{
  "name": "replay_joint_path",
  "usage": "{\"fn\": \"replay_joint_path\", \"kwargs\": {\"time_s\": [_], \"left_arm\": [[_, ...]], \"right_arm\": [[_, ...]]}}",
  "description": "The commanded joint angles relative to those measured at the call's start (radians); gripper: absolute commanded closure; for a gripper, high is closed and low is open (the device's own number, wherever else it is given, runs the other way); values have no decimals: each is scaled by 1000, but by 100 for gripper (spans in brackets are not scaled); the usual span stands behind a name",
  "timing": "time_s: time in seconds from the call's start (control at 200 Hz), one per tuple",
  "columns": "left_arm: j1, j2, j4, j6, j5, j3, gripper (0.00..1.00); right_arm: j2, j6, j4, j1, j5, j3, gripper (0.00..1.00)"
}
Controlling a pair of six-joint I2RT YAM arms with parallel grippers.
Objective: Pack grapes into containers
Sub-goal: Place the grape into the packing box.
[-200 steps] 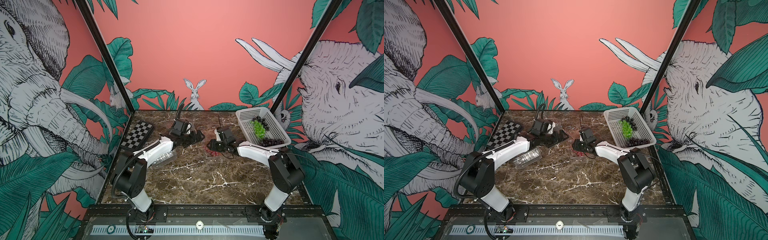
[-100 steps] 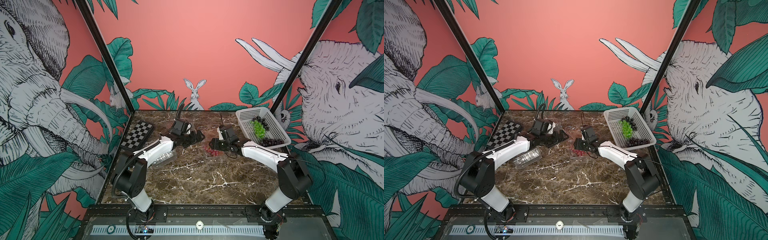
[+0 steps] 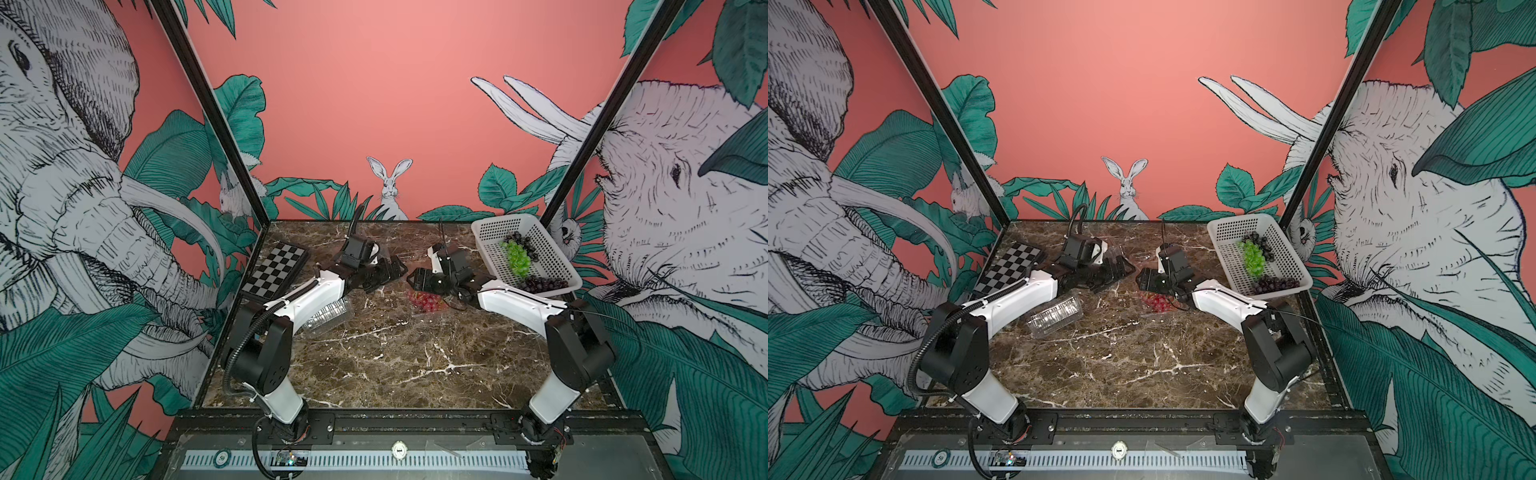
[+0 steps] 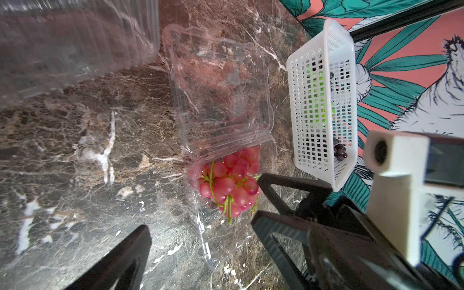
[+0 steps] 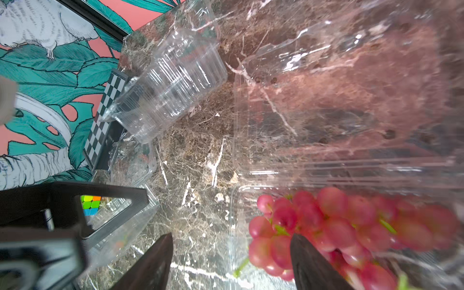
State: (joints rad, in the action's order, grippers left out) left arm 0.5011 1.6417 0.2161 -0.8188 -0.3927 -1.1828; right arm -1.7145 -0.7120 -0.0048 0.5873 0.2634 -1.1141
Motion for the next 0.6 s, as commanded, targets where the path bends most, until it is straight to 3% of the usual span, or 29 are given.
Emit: {"fn": "replay_joint_path", "kwargs": {"time_s": [0.0,0.21,0.595], "left_arm": [[-10,-40,-7,-10,-4,12,0],[-13,-21,-21,-23,-21,17,0],[-13,-11,-15,-28,-31,16,0]], "right_arm": [[-17,-54,106,5,48,28,25],[-37,-74,156,6,36,121,25],[-95,8,75,5,-9,90,23]]}}
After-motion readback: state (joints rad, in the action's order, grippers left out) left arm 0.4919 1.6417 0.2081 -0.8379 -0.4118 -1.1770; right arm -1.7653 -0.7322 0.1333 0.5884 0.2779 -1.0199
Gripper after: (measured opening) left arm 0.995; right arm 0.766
